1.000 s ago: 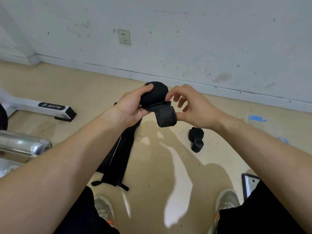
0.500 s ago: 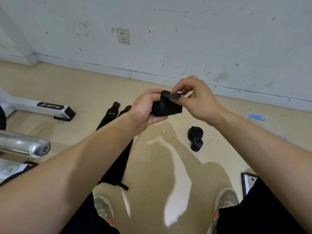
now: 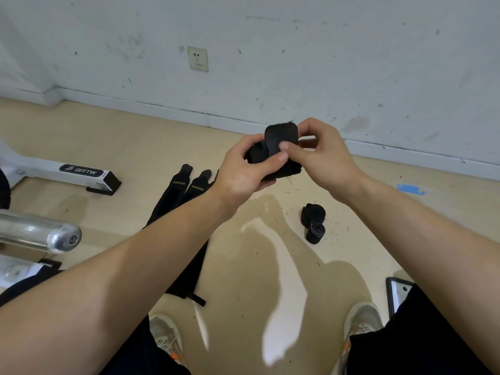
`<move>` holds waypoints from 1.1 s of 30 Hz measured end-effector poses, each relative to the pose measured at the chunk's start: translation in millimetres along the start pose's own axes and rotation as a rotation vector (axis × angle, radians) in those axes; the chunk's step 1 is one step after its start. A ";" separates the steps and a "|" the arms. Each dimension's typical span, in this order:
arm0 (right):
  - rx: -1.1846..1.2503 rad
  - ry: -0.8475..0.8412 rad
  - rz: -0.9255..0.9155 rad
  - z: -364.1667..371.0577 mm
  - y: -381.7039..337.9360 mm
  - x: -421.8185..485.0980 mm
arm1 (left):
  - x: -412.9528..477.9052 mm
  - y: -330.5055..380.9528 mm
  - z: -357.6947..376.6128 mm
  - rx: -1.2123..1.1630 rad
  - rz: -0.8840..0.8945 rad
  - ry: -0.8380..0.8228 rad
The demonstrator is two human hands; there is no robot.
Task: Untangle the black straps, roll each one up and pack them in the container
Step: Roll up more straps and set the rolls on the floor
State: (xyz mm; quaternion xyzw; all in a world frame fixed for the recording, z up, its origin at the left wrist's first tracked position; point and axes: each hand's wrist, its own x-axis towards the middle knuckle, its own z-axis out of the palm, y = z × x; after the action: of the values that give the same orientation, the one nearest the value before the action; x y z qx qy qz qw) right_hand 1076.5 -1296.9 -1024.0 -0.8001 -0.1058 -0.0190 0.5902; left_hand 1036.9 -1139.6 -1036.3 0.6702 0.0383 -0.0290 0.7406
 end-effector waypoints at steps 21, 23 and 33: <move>0.190 -0.039 0.333 30.2 12.4 -16.3 | 0.5 -8.5 6.6 0.092 0.023 -0.019; 0.234 0.030 0.327 38.3 13.7 -17.1 | 0.4 -10.4 12.2 0.103 0.039 0.036; 0.254 0.090 0.297 57.6 7.4 -12.0 | 8.4 -18.4 22.6 0.169 0.078 0.435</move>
State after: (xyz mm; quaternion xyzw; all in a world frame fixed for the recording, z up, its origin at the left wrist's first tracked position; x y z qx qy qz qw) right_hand 1060.8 -1246.1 -1050.3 -0.7244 0.0384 0.0458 0.6868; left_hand 1043.9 -1163.9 -1053.1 0.7213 0.1686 0.1416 0.6567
